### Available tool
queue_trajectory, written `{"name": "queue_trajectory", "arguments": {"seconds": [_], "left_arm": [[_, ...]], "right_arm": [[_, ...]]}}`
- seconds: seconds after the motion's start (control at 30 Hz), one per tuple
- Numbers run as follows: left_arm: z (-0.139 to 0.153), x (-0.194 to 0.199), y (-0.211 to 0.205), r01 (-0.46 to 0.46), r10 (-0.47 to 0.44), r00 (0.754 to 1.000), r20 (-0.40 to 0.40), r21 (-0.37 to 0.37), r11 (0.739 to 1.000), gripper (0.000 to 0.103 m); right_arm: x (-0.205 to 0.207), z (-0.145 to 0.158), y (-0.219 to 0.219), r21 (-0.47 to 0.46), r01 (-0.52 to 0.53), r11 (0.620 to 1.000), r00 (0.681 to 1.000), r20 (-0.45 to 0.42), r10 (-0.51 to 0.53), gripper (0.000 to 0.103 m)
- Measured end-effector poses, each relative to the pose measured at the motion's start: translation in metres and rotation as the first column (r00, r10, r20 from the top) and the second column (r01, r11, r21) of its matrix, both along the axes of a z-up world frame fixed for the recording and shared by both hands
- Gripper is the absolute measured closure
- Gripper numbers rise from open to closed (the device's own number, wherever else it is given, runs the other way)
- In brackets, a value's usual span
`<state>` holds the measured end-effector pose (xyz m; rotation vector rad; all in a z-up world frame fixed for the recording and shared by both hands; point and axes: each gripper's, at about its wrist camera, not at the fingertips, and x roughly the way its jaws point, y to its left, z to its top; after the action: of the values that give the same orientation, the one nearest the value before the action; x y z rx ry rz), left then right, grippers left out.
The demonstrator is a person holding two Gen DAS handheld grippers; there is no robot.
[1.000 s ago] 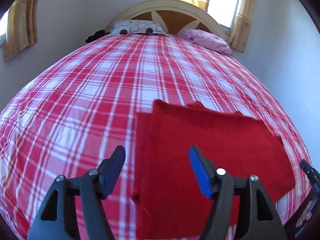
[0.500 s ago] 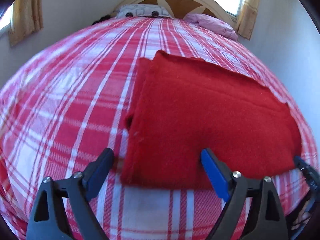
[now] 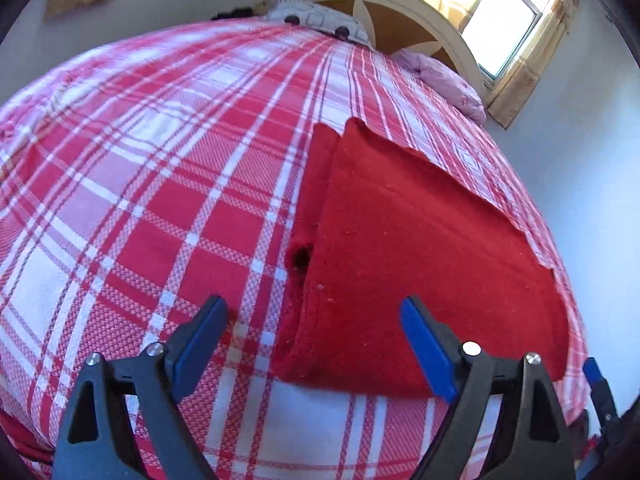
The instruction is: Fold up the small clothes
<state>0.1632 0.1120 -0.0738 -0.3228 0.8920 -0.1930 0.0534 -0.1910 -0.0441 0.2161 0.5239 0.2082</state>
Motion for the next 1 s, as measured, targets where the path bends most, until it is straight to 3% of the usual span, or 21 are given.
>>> {"name": "queue_trajectory", "arguments": {"seconds": [0.03,0.13,0.3,0.4,0.57,0.6,0.67,0.7,0.77,0.9,1.0], "left_arm": [[0.0,-0.002,-0.002,0.003,-0.003,1.0,0.006,0.003,1.0,0.025],[-0.001,-0.007,-0.002,0.003,-0.003,1.0,0.003,-0.016,1.0,0.036],[-0.001,-0.018,0.008,-0.023,0.017,0.999,-0.039,-0.156,0.988,0.038],[-0.004,-0.025,0.011,-0.057,0.049,0.998,-0.042,-0.194,0.979,0.038],[-0.005,-0.023,0.007,-0.062,0.055,0.998,-0.043,-0.183,0.981,0.038],[-0.005,-0.021,0.008,-0.068,0.06,0.997,-0.046,-0.194,0.979,0.042],[-0.007,-0.017,0.011,-0.08,0.07,0.996,-0.055,-0.206,0.975,0.078],[-0.011,-0.013,0.013,-0.075,0.056,0.995,-0.084,-0.243,0.967,0.09],[-0.014,-0.012,0.014,-0.085,0.061,0.994,-0.094,-0.284,0.955,0.091],[-0.002,-0.019,0.002,-0.058,0.054,0.998,-0.023,-0.219,0.974,0.091],[0.005,-0.024,-0.001,-0.059,0.065,0.998,0.022,-0.222,0.973,0.091]], "right_arm": [[0.002,-0.001,0.006,-0.007,-0.012,1.0,1.0,-0.01,0.012,0.029],[0.007,-0.007,0.012,-0.012,-0.032,0.999,0.999,-0.039,0.032,0.029],[0.013,-0.019,0.009,0.047,-0.032,0.998,0.995,-0.088,0.036,0.029],[0.012,-0.022,0.008,0.051,-0.032,0.998,0.995,-0.095,0.037,0.029],[0.011,-0.024,0.009,0.062,-0.033,0.998,0.994,-0.104,0.04,0.029],[0.011,-0.025,0.01,0.063,-0.033,0.997,0.994,-0.105,0.04,0.029],[0.01,-0.026,0.008,0.07,-0.029,0.997,0.994,-0.105,0.037,0.029],[0.009,-0.026,0.008,0.075,-0.028,0.997,0.994,-0.107,0.036,0.029],[0.009,-0.026,0.006,0.084,-0.025,0.996,0.993,-0.109,0.034,0.029],[0.016,-0.015,-0.001,0.086,-0.017,0.996,0.995,-0.097,0.025,0.029],[0.032,0.004,-0.003,0.107,-0.051,0.993,0.995,-0.077,0.059,0.029]]}}
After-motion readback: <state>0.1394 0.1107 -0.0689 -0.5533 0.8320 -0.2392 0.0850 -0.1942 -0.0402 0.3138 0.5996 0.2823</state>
